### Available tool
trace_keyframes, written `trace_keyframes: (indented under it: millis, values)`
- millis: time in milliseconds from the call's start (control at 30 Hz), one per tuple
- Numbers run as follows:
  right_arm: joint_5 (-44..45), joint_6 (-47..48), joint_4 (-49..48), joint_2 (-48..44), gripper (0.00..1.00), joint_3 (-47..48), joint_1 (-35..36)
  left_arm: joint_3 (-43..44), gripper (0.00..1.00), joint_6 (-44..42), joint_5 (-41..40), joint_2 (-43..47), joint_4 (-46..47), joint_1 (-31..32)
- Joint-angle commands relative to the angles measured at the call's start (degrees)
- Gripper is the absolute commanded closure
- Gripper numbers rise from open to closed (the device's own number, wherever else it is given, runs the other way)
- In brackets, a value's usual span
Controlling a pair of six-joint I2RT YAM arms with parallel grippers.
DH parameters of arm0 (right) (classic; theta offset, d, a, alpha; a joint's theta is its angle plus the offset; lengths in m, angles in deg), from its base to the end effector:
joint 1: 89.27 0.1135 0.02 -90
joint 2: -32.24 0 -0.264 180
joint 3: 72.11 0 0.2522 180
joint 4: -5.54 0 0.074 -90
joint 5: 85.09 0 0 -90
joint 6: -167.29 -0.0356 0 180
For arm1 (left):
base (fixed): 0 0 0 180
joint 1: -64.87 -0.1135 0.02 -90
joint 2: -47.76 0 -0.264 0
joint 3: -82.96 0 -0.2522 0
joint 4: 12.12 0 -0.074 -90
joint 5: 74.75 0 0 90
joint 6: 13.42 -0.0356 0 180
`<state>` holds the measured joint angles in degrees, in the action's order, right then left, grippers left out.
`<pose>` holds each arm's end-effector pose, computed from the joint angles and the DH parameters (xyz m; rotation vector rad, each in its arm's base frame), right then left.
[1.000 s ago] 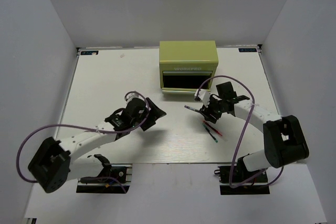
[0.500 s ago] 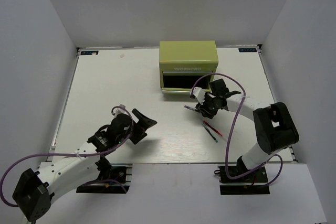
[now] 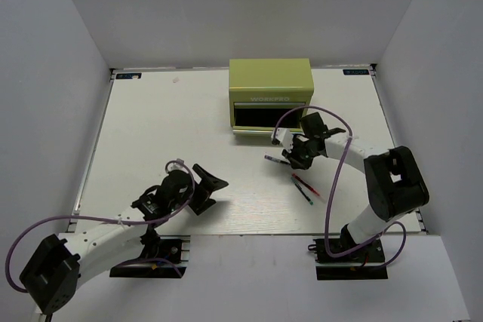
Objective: Sort the stationery into containers
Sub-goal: Pick up the pen from the center of the board, then place the pen in the drawer.
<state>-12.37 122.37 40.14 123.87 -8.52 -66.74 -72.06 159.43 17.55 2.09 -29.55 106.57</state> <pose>0.2728 0.1246 0.1629 -1.5293 2.1109 0.2642 0.1168 -0.1059 0.1456 -0.8661 2.3775 -1.1131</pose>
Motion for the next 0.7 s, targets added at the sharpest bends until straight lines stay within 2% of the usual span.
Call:
trace_keyframes:
  millis: [0,167,267,467,667]
  values:
    - [-4.07,3.51,6.92,-3.56,0.97,5.54,0.15,5.98,0.0,-3.91,1.56,-3.79,0.59,-0.38]
    - [-7.76,3.27,12.46,-6.29,0.99,16.95,0.15,10.92,0.0,-7.34,2.18,-9.87,-1.26,-0.38]
    - [-7.69,1.77,11.86,-6.03,0.99,21.18,0.33,11.45,0.0,-7.88,2.79,-10.67,-0.73,-0.38]
    - [0.04,1.32,8.25,-1.39,0.99,28.04,1.64,13.39,0.0,-9.11,2.79,-13.3,-0.73,-0.38]
    - [5.76,5.01,7.64,4.16,0.94,32.88,2.26,14.62,0.0,-10.16,2.79,-14.01,-1.26,-0.38]
